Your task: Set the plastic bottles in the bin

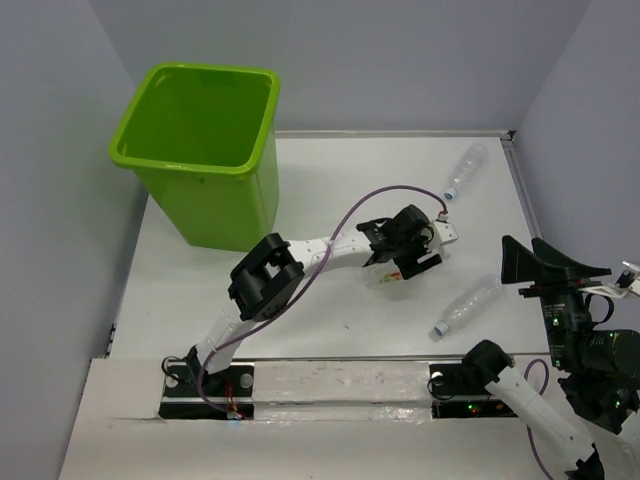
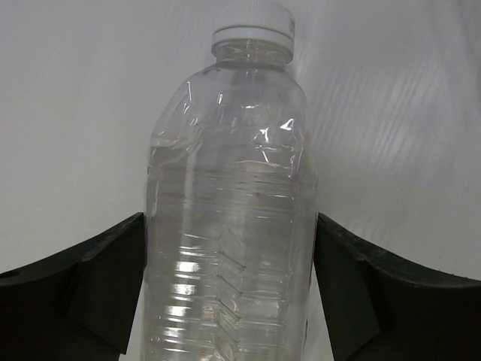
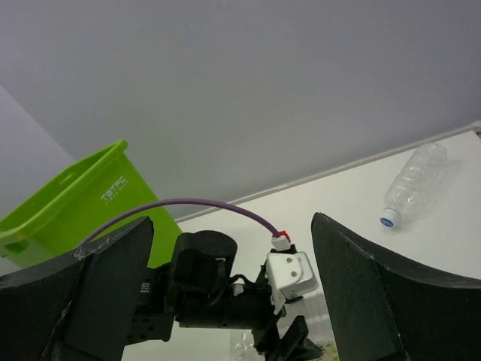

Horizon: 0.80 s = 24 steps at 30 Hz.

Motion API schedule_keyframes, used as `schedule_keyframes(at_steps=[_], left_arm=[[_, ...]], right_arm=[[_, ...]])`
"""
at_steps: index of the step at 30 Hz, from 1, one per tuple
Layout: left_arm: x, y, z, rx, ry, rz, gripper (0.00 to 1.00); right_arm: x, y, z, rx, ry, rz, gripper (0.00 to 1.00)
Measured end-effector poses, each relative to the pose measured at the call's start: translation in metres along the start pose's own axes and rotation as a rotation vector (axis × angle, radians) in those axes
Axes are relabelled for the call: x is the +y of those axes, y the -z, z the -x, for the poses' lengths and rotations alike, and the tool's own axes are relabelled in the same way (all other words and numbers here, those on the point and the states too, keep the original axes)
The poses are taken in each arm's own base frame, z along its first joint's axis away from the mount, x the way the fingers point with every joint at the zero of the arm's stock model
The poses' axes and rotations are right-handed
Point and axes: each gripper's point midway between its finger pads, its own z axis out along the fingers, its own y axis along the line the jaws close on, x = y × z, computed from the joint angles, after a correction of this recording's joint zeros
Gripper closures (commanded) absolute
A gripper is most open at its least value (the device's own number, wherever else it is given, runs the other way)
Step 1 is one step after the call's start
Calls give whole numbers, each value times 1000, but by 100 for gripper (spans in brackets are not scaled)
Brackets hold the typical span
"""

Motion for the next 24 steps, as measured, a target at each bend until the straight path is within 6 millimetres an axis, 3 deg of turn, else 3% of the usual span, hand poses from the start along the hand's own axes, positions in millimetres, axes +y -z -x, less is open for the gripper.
schedule_keyframes(at_steps=[2, 4, 6, 10, 12, 15, 18, 22, 23, 24], left_arm=[[3, 9, -16, 22, 25, 15, 78], [9, 26, -25, 20, 59, 40, 92], [11, 36, -32, 22, 84, 55, 95], [10, 59, -36, -17, 131, 73, 98], [8, 76, -27, -58, 152, 77, 97], [12, 107, 2, -160, 178, 92, 95], [18, 155, 53, -332, 205, 109, 92], [32, 247, 134, -608, 238, 145, 90], [34, 261, 145, -647, 241, 153, 90], [42, 289, 167, -720, 253, 184, 89]], right_arm=[[2, -1, -2, 9, 3, 6, 9], [4, -2, -4, 18, 7, 13, 9], [5, -4, -7, 30, 11, 20, 9], [14, -4, -9, 49, -1, 55, 9], [19, -4, -6, 53, -10, 77, 9], [25, -5, -4, 58, -15, 94, 9], [29, -8, -8, 78, -13, 104, 9], [33, -11, -15, 105, -18, 117, 9], [35, -11, -16, 109, -21, 122, 9], [37, -12, -18, 116, -24, 130, 9]])
